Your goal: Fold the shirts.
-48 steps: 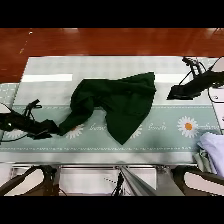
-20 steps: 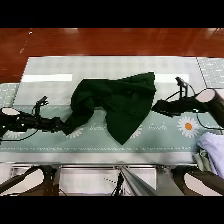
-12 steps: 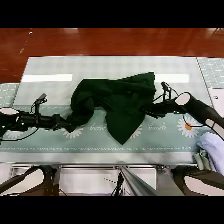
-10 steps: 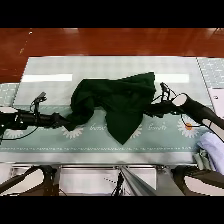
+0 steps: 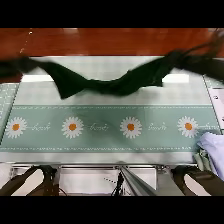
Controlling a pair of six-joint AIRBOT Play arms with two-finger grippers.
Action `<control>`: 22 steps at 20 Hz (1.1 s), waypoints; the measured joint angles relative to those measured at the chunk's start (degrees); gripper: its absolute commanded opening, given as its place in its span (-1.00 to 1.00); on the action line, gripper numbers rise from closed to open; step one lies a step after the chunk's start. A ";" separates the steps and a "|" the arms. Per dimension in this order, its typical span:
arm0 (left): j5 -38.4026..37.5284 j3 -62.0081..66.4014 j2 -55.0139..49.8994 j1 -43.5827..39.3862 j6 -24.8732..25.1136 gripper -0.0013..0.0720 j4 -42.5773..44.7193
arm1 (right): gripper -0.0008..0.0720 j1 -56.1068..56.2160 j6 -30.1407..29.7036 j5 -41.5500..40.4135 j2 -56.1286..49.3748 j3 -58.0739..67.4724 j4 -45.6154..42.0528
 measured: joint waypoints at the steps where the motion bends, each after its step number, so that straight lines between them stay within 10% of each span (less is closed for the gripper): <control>1: 2.38 4.85 1.66 0.24 0.26 -0.91 -2.91 | -0.86 -1.20 -0.26 -0.83 3.43 3.08 -0.90; 7: 18.78 21.68 13.31 0.81 -0.57 -0.91 -3.45 | -0.86 -6.27 4.44 -3.32 17.57 16.98 -12.39; 11: 20.50 24.35 23.30 0.87 -14.64 -0.91 16.68 | -0.86 -7.23 11.08 0.42 22.51 22.88 -21.29; 16: 8.59 25.14 32.59 0.87 -30.88 -0.91 40.57 | -0.87 -7.54 13.97 14.16 24.55 28.04 -30.21; 22: -11.82 23.26 35.36 0.87 -36.41 -0.91 53.55 | -0.87 -7.54 13.81 35.87 23.71 29.97 -37.38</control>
